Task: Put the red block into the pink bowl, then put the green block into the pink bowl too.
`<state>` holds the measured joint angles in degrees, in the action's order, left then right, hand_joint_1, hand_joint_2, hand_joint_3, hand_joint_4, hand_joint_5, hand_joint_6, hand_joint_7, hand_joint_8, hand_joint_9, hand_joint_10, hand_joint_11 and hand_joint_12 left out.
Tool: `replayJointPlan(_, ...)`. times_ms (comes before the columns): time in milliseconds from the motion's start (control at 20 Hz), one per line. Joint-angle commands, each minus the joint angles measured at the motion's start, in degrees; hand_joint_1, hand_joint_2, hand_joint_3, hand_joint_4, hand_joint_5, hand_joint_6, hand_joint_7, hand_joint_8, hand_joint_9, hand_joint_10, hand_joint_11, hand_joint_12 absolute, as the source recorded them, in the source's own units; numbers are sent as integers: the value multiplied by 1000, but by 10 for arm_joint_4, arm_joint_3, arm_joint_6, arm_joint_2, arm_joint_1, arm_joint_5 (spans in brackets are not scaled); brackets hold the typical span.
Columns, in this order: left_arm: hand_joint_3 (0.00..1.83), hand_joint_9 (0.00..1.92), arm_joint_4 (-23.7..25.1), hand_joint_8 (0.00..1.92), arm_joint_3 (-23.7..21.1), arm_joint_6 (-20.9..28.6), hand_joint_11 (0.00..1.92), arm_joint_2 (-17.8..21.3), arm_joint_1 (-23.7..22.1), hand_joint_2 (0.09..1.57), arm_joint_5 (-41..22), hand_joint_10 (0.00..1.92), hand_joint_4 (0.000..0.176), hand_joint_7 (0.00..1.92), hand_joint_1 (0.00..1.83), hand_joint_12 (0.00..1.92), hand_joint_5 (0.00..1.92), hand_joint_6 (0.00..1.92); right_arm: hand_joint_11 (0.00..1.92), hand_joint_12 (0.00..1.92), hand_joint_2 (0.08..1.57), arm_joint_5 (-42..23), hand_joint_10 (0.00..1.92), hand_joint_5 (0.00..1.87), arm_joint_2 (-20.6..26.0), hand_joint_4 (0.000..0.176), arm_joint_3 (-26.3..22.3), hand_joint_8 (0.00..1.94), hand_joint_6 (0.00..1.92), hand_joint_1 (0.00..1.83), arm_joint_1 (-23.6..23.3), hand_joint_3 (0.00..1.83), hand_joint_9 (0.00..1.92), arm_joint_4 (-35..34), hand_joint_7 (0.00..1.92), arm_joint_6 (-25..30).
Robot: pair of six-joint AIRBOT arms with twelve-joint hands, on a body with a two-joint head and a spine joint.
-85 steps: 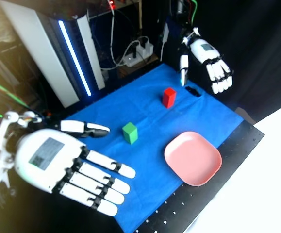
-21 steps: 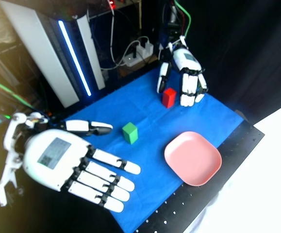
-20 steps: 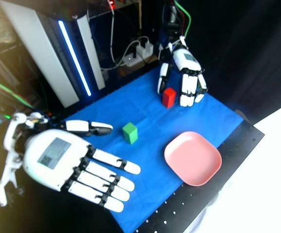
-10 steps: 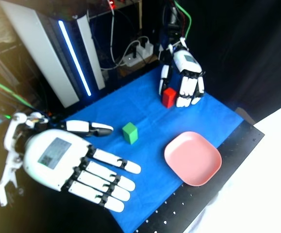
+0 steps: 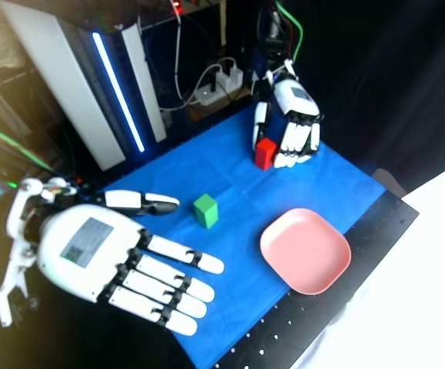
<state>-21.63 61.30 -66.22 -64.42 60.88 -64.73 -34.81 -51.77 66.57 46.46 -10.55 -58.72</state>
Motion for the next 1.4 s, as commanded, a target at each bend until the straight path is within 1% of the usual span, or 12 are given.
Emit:
replayJointPlan(0, 2, 1132, 19, 19, 1, 8, 596, -5, -10, 991, -64, 42, 0, 1163, 955, 1172, 1046, 25, 46, 103, 925, -68, 8, 63, 1, 115, 3, 7, 8, 18, -5, 0, 27, -4, 65, 1)
replayJointPlan(100, 6, 1159, 19, 22, 1, 8, 635, -5, -11, 1005, -64, 52, 0, 1175, 931, 1196, 1057, 27, 6, 182, 931, -68, 2, 66, 1, 92, 3, 1, 1, 27, -5, 0, 34, -4, 77, 1)
replayJointPlan(300, 2, 1163, 17, 13, 2, 9, 642, -5, -11, 1022, -65, 49, 0, 1180, 902, 1227, 1070, 20, 0, 214, 895, -68, 2, 59, 0, 100, 3, 2, 0, 21, -5, 0, 41, -4, 90, 1)
replayJointPlan(350, 3, 1187, 16, 10, 3, 9, 664, -5, -11, 1059, -65, 48, 28, 1199, 1040, 1195, 1070, 662, 0, 210, 892, -68, 2, 64, 0, 95, 3, 0, 2, 37, -5, 0, 41, -4, 87, 1)
replayJointPlan(400, 4, 1191, 16, 7, 4, 11, 680, -5, -11, 1085, -65, 43, 60, 1204, 1057, 1158, 1023, 875, 0, 210, 888, -68, 4, 66, 0, 94, 3, 0, 2, 41, -5, 0, 48, -4, 87, 1)
replayJointPlan(550, 0, 1176, 16, 3, 4, 13, 656, -5, -11, 1094, -67, 27, 41, 1203, 1072, 1107, 1013, 928, 0, 151, 902, -68, 6, 68, 0, 103, 3, 0, 1, 53, -5, 0, 35, -4, 86, 1)
replayJointPlan(650, 0, 1176, 14, 1, 4, 13, 658, -5, -11, 1090, -69, 22, 2, 1200, 1090, 1071, 1022, 913, 0, 187, 895, -68, 3, 77, 0, 96, 2, 0, 1, 54, -5, 0, 44, -4, 92, 1)
replayJointPlan(950, 0, 1201, 10, 5, 5, 13, 700, -5, -11, 1080, -69, 20, 0, 1223, 1144, 1046, 1046, 865, 0, 164, 891, -68, 0, 59, -1, 88, 2, 0, 0, 20, -5, 0, 50, -4, 96, 1)
replayJointPlan(1050, 4, 1216, 9, 639, 5, 13, 687, -5, -11, 1066, -69, 13, 0, 1182, 1234, 1116, 994, 946, 0, 163, 906, -68, 0, 60, -1, 88, 2, 0, 0, 36, -5, 3, 35, -4, 67, 1)
replayJointPlan(1150, 0, 1227, 7, 702, 6, 13, 668, -5, -11, 1075, -72, 15, 0, 1172, 1237, 1161, 968, 967, 0, 228, 899, -68, 5, 67, -1, 88, 2, 5, 1, 33, -5, 0, 56, -4, 86, 1)
replayJointPlan(1250, 0, 1206, 4, 220, 8, 17, 606, -5, -11, 1090, -74, 4, 0, 1155, 1129, 1162, 1022, 907, 0, 204, 900, -68, 0, 71, -1, 94, 2, 0, 0, 40, -5, 0, 51, -4, 86, 1)
replayJointPlan(1350, 1, 1189, 3, 92, 12, 29, 535, -3, -11, 1097, -77, 1, 0, 1214, 1093, 1232, 1010, 931, 0, 206, 889, -68, 0, 71, -1, 96, 2, 0, 0, 29, -5, 0, 49, -4, 85, 1)
